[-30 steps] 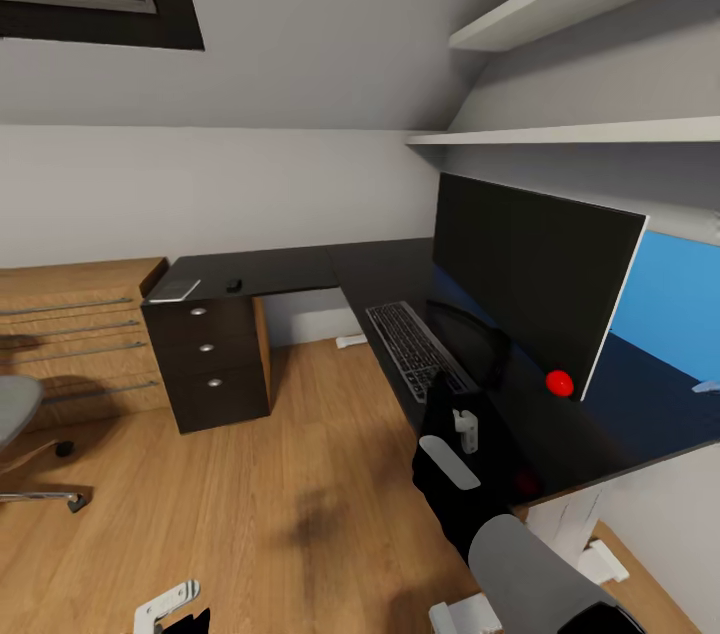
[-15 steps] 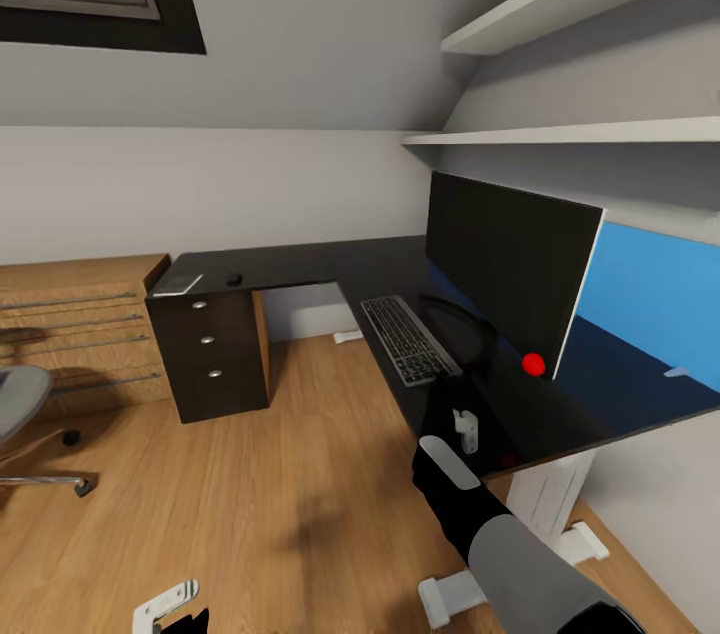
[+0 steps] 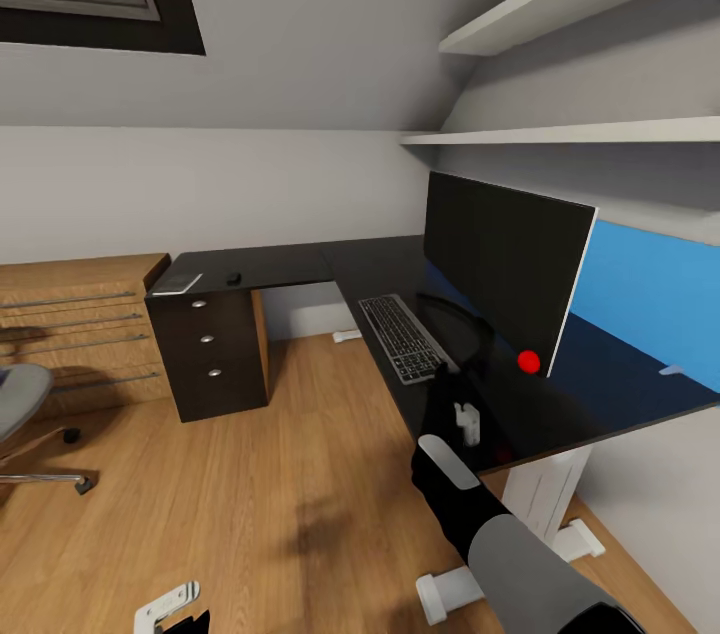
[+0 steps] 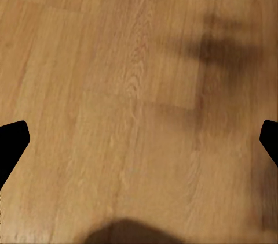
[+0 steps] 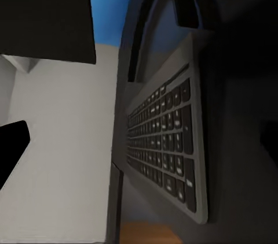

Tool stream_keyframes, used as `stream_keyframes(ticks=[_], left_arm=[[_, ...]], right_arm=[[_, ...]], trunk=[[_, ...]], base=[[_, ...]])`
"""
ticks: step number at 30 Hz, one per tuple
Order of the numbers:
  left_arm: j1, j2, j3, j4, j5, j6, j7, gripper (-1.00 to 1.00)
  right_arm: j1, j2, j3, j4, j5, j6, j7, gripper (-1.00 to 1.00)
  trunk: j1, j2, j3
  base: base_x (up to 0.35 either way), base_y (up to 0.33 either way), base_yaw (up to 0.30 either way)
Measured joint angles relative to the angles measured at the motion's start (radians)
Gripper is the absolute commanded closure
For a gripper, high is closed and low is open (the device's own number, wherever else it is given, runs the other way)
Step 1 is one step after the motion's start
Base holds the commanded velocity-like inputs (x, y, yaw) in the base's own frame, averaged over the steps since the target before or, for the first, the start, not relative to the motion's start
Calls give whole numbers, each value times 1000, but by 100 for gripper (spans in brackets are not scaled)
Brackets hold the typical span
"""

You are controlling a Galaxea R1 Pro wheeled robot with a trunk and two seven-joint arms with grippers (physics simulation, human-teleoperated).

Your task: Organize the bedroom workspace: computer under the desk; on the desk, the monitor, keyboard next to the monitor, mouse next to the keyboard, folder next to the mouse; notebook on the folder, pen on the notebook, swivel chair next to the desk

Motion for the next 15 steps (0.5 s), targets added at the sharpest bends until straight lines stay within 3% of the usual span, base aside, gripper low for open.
stream_keyframes(ticks=[3, 6, 9, 11, 15], left_arm=[[0, 0, 0, 3, 0, 0, 0, -100], [0, 0, 0, 5, 0, -1, 0, -100], [0, 0, 0, 6, 0, -1, 0, -100], [0, 0, 0, 6, 0, -1, 0, -100], [0, 0, 0, 7, 0, -1, 0, -100]], right_arm=[[0, 0, 2, 1, 44, -2, 26, -100], [0, 0, 3, 4, 116, -3, 37, -100], [0, 0, 4, 6, 228, -3, 42, -100], [0, 0, 4, 6, 277, -2, 41, -100], [0, 0, 5, 6, 431, 5, 37, -100]], trunk=[[0, 0, 0], [0, 0, 0], [0, 0, 0], [0, 0, 0], [0, 0, 0]], base=[[0, 0, 0], [0, 0, 0], [0, 0, 0], [0, 0, 0], [0, 0, 0]])
